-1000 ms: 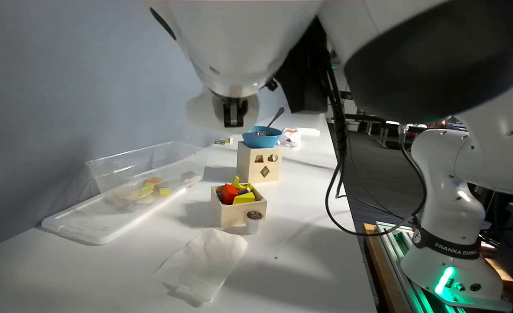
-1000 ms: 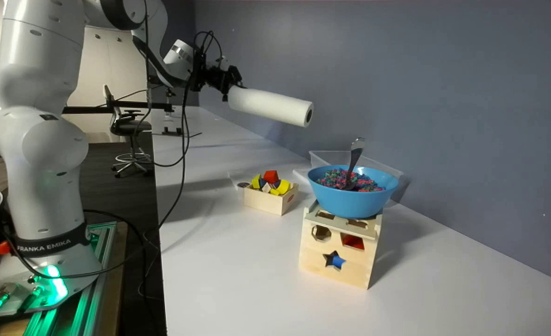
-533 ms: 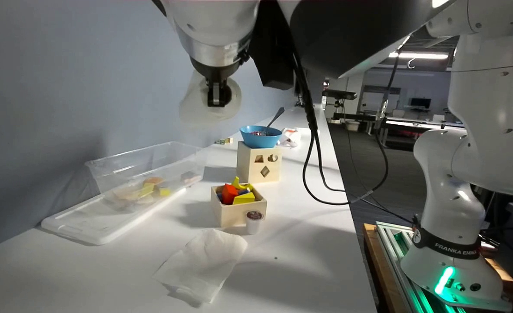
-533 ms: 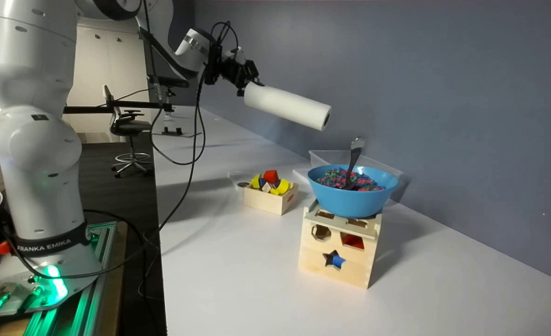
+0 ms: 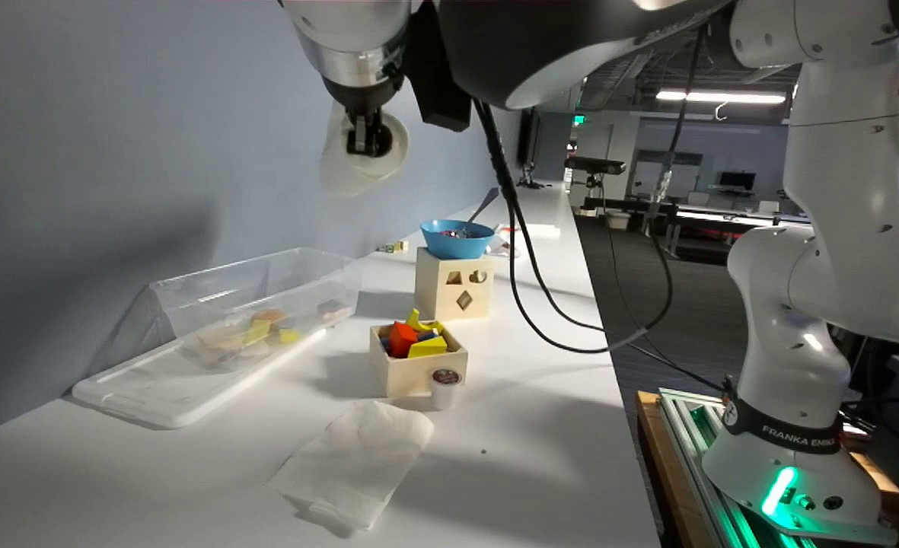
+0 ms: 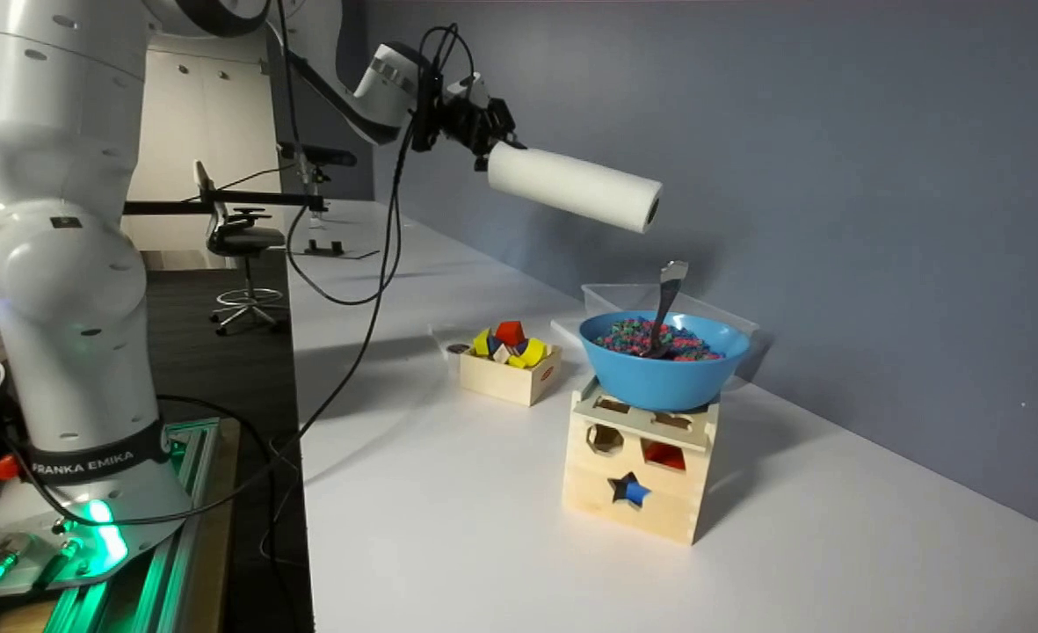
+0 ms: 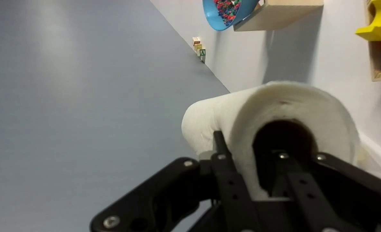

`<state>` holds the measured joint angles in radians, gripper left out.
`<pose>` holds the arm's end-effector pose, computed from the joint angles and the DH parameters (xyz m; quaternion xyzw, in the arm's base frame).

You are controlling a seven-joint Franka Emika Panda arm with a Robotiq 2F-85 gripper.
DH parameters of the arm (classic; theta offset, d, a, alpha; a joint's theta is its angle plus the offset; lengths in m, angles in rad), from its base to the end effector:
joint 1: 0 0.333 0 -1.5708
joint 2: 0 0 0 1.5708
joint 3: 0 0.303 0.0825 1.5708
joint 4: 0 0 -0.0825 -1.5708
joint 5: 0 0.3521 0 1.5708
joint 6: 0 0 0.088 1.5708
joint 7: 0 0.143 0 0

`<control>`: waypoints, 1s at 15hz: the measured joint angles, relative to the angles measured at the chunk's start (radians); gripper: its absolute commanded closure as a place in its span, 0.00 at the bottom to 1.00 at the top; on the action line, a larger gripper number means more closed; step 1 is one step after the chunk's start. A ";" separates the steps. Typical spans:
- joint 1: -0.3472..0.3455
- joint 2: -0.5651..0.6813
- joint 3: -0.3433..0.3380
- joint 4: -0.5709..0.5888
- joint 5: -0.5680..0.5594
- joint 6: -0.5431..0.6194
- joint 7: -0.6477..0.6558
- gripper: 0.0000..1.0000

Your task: Place the paper towel roll in the tote

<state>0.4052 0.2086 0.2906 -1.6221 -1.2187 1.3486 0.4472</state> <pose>0.5203 0.2204 0.5301 0.8061 0.1124 0.1334 0.5655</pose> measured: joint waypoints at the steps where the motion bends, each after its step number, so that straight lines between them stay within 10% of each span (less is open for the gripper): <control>1: -0.018 0.001 -0.012 0.011 -0.009 0.022 -0.012 0.96; 8: -0.121 0.052 -0.065 0.167 0.048 0.226 -0.090 0.85; 15: -0.135 0.109 -0.084 0.238 0.152 0.248 -0.081 0.96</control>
<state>0.2701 0.3177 0.2061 -1.3845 -1.0665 1.5965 0.3664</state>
